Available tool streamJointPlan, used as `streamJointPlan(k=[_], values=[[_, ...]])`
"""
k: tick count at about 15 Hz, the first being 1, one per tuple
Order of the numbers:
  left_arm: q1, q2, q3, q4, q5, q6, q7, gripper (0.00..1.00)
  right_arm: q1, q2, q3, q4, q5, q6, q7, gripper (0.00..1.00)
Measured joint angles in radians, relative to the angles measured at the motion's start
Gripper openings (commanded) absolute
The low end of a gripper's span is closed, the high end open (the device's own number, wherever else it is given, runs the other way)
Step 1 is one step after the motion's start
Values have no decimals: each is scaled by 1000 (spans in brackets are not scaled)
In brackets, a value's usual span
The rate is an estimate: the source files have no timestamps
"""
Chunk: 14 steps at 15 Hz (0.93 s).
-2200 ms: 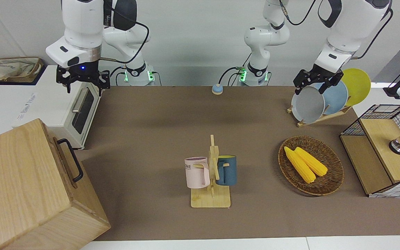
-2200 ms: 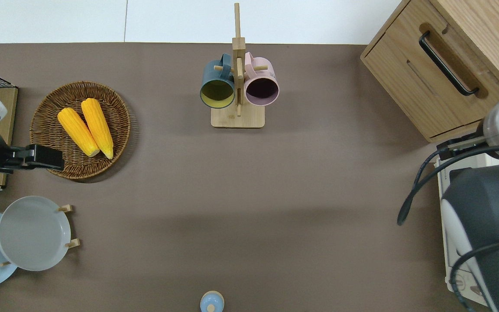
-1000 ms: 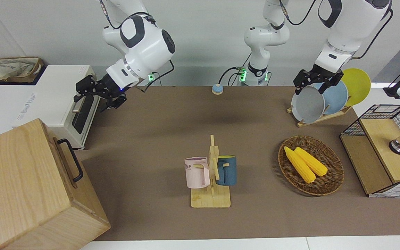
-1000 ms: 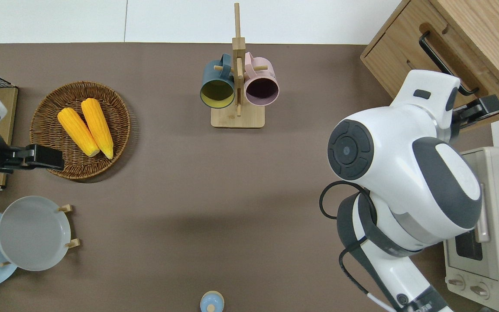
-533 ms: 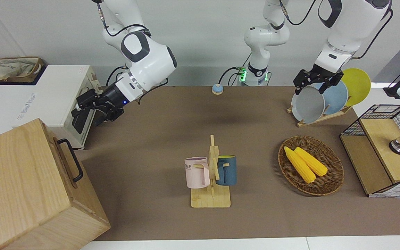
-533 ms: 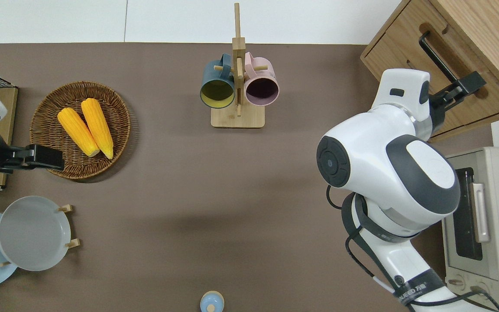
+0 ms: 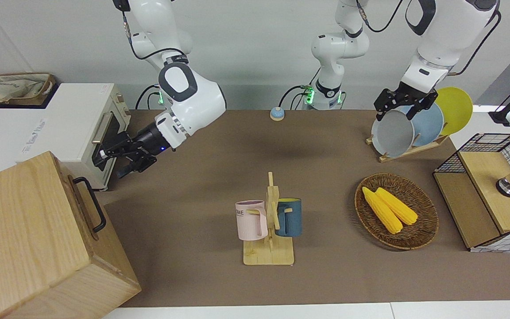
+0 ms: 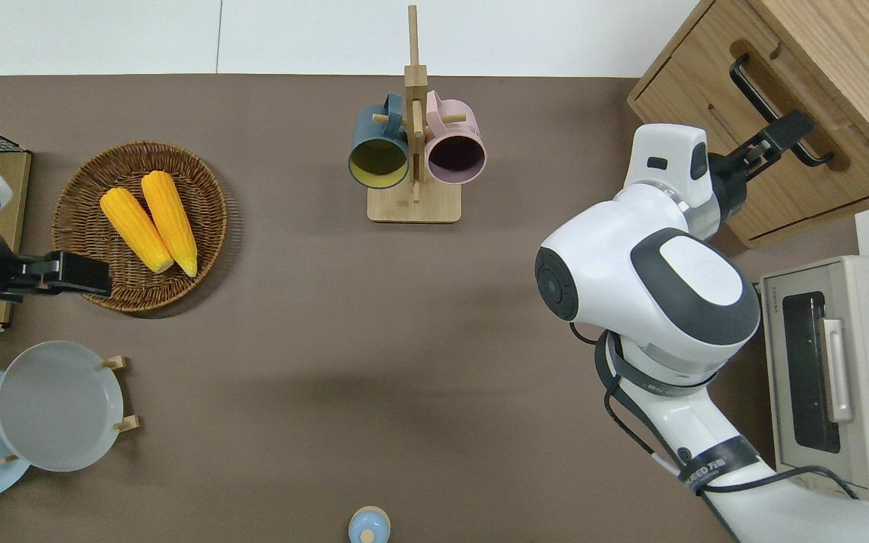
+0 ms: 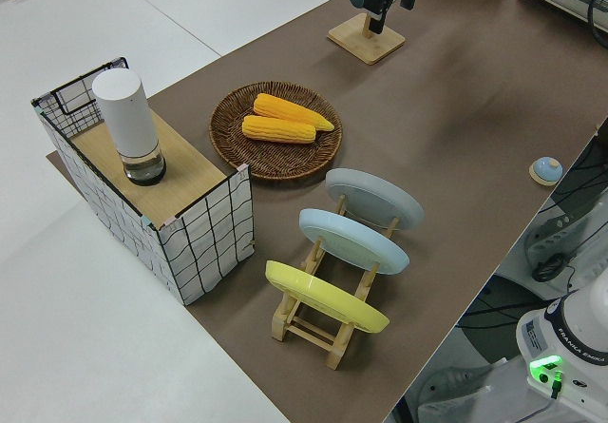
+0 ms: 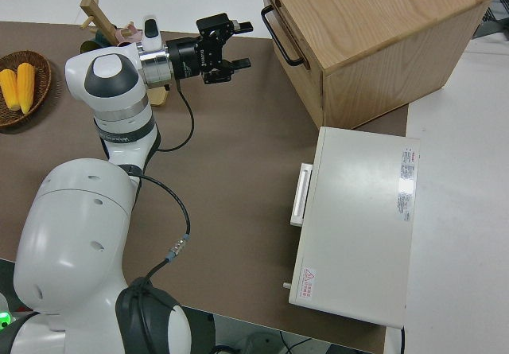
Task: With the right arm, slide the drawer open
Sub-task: 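Raise the right arm and reach the right gripper toward the drawer's black handle, then close the right gripper around the black bar handle of the drawer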
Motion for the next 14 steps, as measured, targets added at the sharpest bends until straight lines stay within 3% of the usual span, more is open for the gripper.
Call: streamJointPlan(k=[6, 14], values=[[0, 0, 0, 0, 0, 0, 0, 995, -29, 63, -14, -3, -142, 9, 104, 981], [0, 0, 0, 0, 0, 0, 0, 995, -56, 101, -44, -3, -240, 122, 110, 979]])
